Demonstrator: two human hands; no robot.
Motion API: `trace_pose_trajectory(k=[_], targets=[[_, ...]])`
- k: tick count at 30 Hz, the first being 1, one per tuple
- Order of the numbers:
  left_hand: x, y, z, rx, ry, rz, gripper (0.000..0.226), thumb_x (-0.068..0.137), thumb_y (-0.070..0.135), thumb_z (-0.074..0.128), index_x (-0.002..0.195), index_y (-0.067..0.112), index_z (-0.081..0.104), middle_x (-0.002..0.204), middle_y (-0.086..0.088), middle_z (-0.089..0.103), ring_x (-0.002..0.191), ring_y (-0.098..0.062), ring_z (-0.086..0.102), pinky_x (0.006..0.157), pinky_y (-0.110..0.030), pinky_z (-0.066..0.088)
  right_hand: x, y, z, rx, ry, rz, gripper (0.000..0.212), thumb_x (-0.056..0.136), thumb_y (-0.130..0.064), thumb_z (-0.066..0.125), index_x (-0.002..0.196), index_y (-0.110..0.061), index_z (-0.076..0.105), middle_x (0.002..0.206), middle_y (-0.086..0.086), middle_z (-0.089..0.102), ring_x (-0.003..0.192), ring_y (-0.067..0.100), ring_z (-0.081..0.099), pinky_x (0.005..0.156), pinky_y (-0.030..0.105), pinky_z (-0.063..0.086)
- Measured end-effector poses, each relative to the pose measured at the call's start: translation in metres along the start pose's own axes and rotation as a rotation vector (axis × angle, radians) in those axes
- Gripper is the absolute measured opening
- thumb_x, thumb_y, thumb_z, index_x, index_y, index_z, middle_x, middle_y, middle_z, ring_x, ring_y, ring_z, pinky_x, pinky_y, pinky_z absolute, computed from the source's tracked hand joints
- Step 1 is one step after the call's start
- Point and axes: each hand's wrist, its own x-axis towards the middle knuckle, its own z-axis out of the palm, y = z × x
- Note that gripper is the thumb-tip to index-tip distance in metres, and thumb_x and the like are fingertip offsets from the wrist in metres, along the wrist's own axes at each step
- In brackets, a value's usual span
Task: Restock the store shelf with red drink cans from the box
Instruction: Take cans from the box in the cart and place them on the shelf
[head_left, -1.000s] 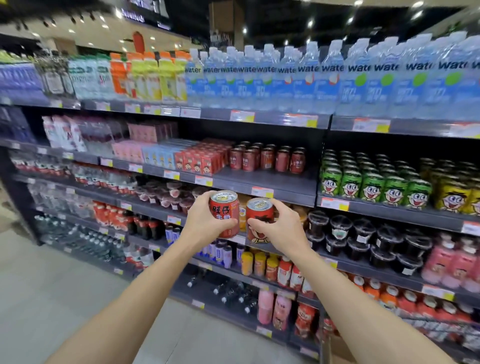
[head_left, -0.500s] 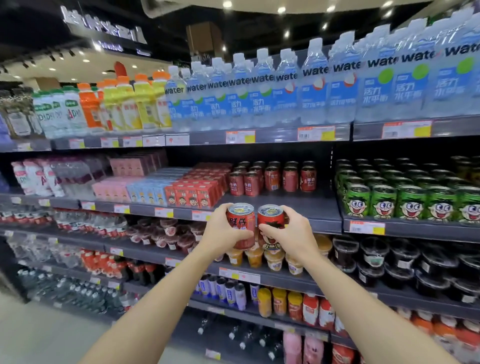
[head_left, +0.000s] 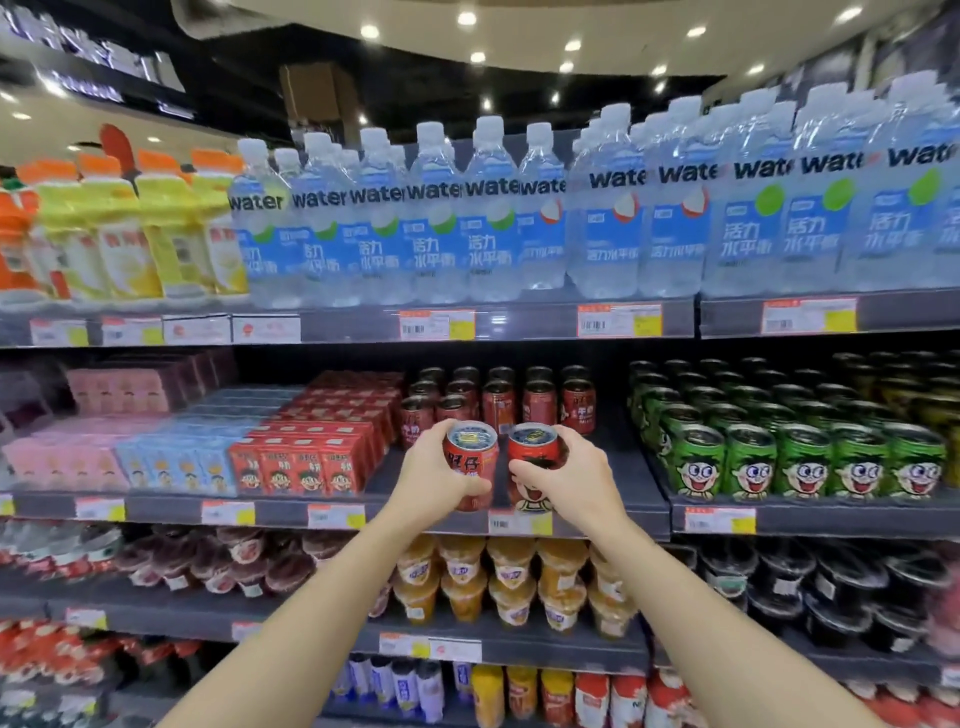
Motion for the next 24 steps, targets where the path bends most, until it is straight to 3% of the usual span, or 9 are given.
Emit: trace_pose_trajectory(k=[6, 11, 16, 20, 24], targets=[[0.040, -0.009, 0.016, -0.087, -0.043, 0.002, 0.087, 0.061, 0.015, 0.091, 0.137, 0.017, 0.047, 0.122, 0.002, 0.059, 0.107, -0.015, 0.059, 0.093, -0.033, 0.051, 0.021, 0.011, 0.013, -0.013, 0.057, 0.056, 0.055, 0.069, -0.048, 0.081, 0.117, -0.034, 0.060, 0.106, -0.016, 0.068, 0.096, 0.002, 0.065, 0.086, 0.030, 0.057], [0.065, -0.021, 0.023, -0.143, -0.088, 0.008, 0.085, 0.063, 0.010, 0.089, 0.137, 0.013, 0.047, 0.118, 0.005, 0.056, 0.105, -0.012, 0.055, 0.090, -0.026, 0.045, 0.041, 0.018, 0.024, -0.054, 0.084, 0.104, 0.045, 0.070, -0.041, 0.082, 0.108, -0.036, 0.061, 0.100, -0.015, 0.070, 0.093, 0.003, 0.066, 0.086, 0.032, 0.056], [0.087, -0.035, 0.027, -0.167, -0.118, 0.054, 0.063, 0.063, 0.004, 0.087, 0.111, 0.025, 0.051, 0.094, 0.020, 0.053, 0.096, -0.006, 0.051, 0.080, -0.015, 0.035, 0.060, 0.031, 0.039, -0.064, 0.106, 0.164, 0.067, 0.059, -0.055, 0.077, 0.120, -0.032, 0.063, 0.102, -0.015, 0.072, 0.094, 0.003, 0.068, 0.087, 0.036, 0.058], [0.097, -0.044, 0.035, -0.186, -0.128, 0.062, 0.061, 0.061, 0.003, 0.087, 0.104, 0.028, 0.050, 0.095, 0.014, 0.056, 0.095, -0.009, 0.055, 0.081, -0.018, 0.036, 0.064, 0.035, 0.047, -0.075, 0.122, 0.189, 0.045, 0.067, -0.039, 0.083, 0.107, -0.037, 0.062, 0.098, -0.014, 0.072, 0.093, 0.003, 0.068, 0.087, 0.033, 0.057], [0.105, -0.056, 0.051, -0.213, -0.125, 0.083, 0.060, 0.056, 0.006, 0.086, 0.091, 0.039, 0.051, 0.095, 0.015, 0.060, 0.098, -0.013, 0.058, 0.080, -0.023, 0.039, 0.065, 0.043, 0.051, -0.078, 0.138, 0.205, 0.047, 0.069, -0.032, 0.083, 0.113, -0.031, 0.065, 0.100, -0.014, 0.073, 0.094, 0.002, 0.067, 0.088, 0.033, 0.056]])
